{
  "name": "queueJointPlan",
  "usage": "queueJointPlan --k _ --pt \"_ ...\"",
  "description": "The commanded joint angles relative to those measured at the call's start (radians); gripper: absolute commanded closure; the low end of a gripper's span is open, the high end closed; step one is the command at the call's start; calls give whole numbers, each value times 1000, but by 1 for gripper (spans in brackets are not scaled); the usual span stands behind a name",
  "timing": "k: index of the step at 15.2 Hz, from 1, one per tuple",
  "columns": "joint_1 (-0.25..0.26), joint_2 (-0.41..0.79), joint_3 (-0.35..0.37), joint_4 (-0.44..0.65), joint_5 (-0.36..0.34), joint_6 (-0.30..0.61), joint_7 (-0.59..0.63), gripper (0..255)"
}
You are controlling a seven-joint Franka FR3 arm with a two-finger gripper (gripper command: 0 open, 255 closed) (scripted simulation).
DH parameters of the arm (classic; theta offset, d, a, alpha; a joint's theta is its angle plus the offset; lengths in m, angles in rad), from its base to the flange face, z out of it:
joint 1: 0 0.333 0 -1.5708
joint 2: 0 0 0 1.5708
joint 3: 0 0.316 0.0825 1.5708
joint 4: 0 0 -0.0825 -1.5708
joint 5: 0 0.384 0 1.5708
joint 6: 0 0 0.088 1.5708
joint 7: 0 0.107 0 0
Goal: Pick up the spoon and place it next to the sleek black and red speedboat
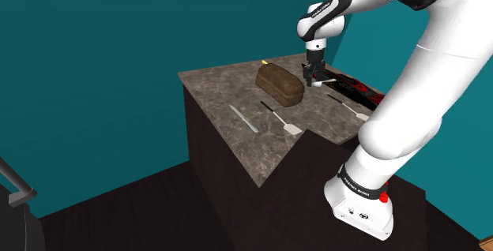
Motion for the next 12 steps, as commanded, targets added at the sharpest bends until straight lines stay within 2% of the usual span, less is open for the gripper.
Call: queueJointPlan --k 1,8,11,12 --pt "-26 54 -18 63 14 -3 -55 255" --pt "-131 258 -49 322 85 -46 -221 255" --pt "-195 369 -51 479 125 -86 -295 255" --pt "-196 375 -49 474 126 -75 -294 255"
